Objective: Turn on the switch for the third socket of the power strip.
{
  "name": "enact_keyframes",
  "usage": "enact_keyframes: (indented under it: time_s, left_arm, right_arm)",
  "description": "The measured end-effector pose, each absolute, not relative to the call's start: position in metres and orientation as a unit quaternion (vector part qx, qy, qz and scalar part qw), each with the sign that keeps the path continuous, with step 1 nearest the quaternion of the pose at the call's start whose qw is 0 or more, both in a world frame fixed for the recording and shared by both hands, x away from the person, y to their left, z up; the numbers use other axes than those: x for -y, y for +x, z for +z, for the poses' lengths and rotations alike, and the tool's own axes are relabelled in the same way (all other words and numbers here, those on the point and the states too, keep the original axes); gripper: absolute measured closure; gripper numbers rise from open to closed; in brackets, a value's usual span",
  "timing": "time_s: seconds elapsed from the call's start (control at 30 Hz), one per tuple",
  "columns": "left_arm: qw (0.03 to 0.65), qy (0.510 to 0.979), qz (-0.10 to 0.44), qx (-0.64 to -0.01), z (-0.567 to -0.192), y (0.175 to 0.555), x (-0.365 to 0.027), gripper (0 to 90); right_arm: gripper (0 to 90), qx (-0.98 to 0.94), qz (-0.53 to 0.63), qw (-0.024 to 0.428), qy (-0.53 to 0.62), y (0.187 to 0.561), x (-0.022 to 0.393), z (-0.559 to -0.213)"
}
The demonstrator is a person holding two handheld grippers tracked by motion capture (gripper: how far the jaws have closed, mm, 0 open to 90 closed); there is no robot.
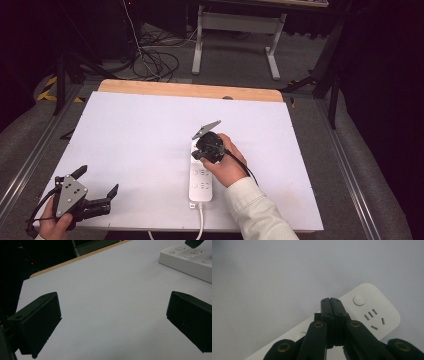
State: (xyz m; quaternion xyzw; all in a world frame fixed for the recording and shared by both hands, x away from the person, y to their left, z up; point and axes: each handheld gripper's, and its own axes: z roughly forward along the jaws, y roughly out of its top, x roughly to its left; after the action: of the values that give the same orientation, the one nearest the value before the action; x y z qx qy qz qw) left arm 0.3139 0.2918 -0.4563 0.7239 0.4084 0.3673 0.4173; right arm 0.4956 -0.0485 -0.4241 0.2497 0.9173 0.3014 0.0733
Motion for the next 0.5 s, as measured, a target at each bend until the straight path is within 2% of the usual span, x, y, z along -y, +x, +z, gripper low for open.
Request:
enact_keyframes:
  time_s: [0.5]
  left_arm:
    - [0.416,0.724,0.369,-0.408,-0.456,0.314,-0.292,0.0]
  right_arm:
    - [90.0,-0.925,0.274,0.069,0.254,0.501,0.043,-0.434]
